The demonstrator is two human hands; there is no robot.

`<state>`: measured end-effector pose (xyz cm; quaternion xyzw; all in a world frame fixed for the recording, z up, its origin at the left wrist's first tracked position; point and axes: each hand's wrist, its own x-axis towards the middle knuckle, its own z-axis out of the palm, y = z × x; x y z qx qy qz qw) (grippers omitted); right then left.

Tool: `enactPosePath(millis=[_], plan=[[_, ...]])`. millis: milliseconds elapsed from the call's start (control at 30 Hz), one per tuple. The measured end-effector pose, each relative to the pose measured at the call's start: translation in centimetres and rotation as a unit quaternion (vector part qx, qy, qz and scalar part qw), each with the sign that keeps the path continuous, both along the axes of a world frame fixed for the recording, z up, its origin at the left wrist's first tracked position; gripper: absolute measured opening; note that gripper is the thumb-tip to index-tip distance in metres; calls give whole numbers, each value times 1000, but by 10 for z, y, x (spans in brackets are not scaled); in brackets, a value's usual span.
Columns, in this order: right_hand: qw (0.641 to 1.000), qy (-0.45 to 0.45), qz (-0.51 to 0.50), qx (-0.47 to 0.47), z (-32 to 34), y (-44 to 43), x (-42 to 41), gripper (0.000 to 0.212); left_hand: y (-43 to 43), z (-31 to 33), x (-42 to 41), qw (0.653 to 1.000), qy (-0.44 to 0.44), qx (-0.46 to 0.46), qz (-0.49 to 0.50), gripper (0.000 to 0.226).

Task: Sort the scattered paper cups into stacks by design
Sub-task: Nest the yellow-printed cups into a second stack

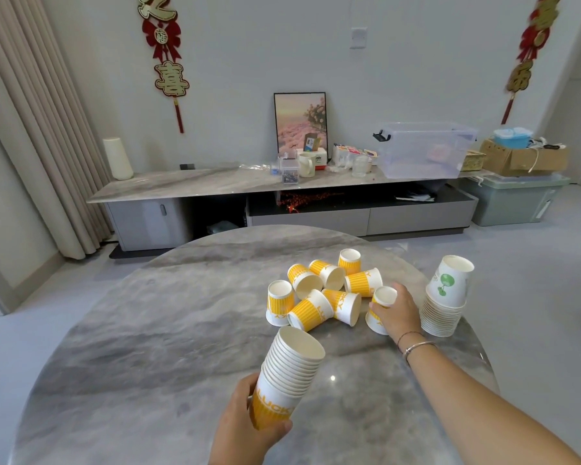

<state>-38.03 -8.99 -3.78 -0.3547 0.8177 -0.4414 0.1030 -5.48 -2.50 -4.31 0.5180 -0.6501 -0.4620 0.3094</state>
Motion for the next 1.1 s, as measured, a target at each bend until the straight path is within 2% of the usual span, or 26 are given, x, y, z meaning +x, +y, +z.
enactPosePath(millis=[167,233,267,333,400,500,567,700,867,1100], plan=[[996,79,-25,-10,30,28,21,62,3,3,3,1000,8,-12,-4,68],[993,99,-36,-62,51,48,33,61,7,7,2,1000,14,-15,-7,67],[992,73,-30,-103,62,58,39,60,9,8,1,1000,17,-17,-10,66],[979,-66,6,-192,85,79,52,61,16,13,-2,999,22,-18,-19,65],[945,-227,37,-234,103,99,70,57,20,16,-6,999,31,-24,-25,64],[873,-418,107,-228,113,122,100,43,28,21,-10,998,42,-31,-31,60],[830,-482,168,-222,111,133,117,35,34,23,-11,998,45,-38,-35,58],[821,-466,261,-203,107,144,130,24,38,24,-9,997,47,-46,-37,58],[809,-469,274,-226,104,145,126,23,40,24,-6,997,42,-49,-51,62],[829,-434,280,-215,90,139,140,56,45,22,-11,994,41,-43,-89,63]])
